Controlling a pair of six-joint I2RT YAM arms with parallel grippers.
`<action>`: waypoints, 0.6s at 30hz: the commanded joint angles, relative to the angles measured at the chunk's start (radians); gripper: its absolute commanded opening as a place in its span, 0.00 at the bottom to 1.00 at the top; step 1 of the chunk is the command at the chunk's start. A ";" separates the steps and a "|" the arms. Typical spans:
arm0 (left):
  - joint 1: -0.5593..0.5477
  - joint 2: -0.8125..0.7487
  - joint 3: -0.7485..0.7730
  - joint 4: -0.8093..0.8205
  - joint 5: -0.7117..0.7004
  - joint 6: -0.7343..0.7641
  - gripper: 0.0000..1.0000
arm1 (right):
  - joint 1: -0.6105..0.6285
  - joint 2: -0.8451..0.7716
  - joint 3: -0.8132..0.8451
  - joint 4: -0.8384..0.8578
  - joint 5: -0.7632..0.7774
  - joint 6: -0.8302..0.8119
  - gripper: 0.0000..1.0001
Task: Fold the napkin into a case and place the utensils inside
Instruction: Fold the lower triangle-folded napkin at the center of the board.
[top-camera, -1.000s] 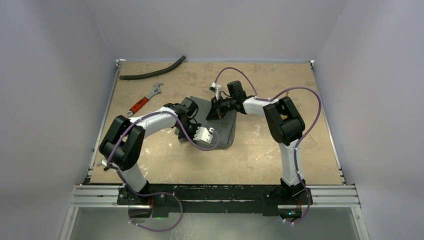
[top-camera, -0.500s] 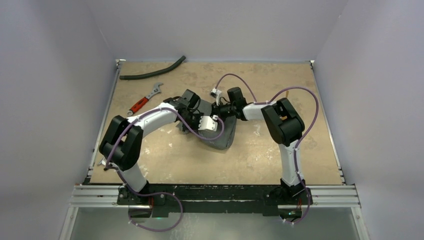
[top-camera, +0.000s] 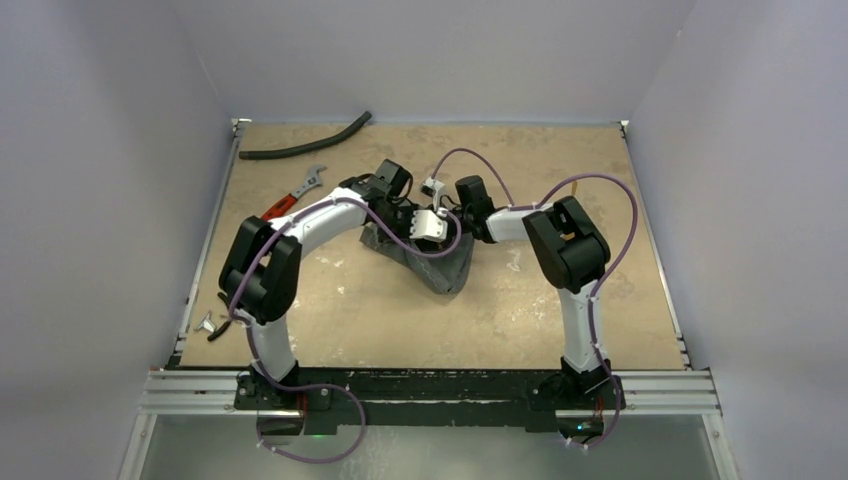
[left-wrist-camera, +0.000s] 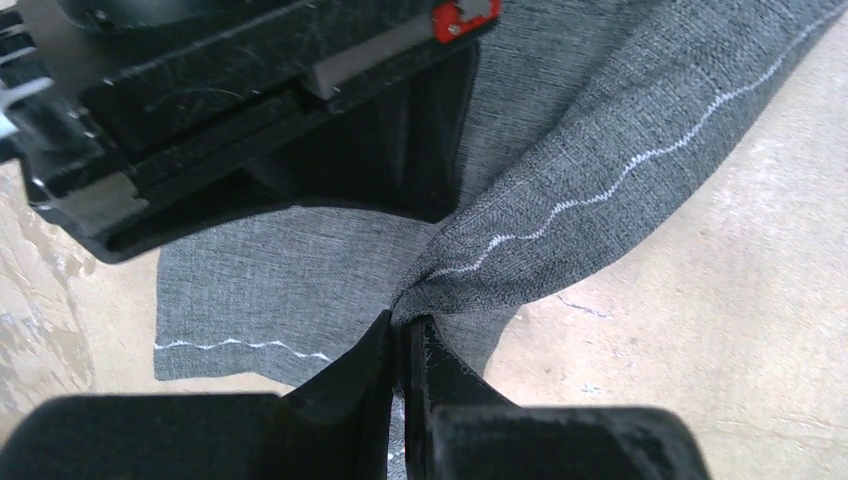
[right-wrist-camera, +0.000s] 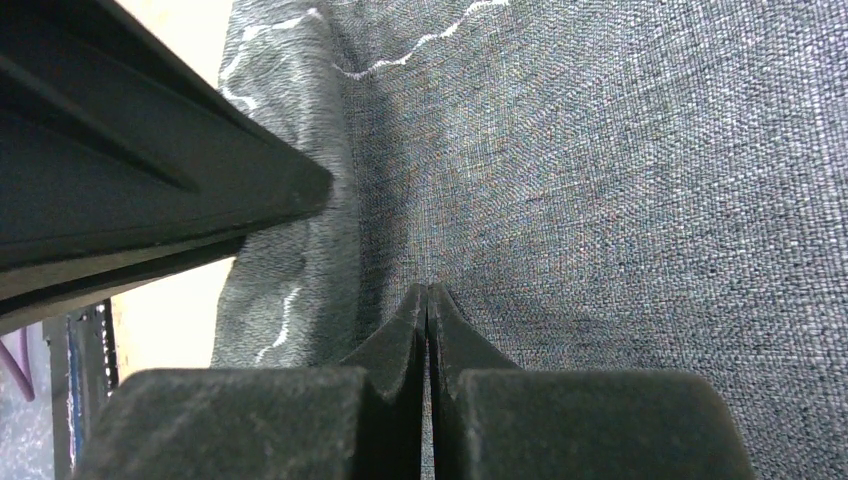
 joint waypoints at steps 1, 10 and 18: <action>0.001 0.044 0.071 0.014 -0.008 -0.016 0.00 | 0.012 0.000 -0.049 -0.109 0.022 -0.041 0.00; 0.006 0.146 0.124 0.026 -0.023 -0.026 0.00 | 0.012 -0.032 -0.052 -0.129 -0.045 -0.048 0.00; 0.049 0.209 0.151 0.026 0.003 -0.057 0.00 | 0.002 -0.093 -0.084 -0.056 -0.043 0.060 0.05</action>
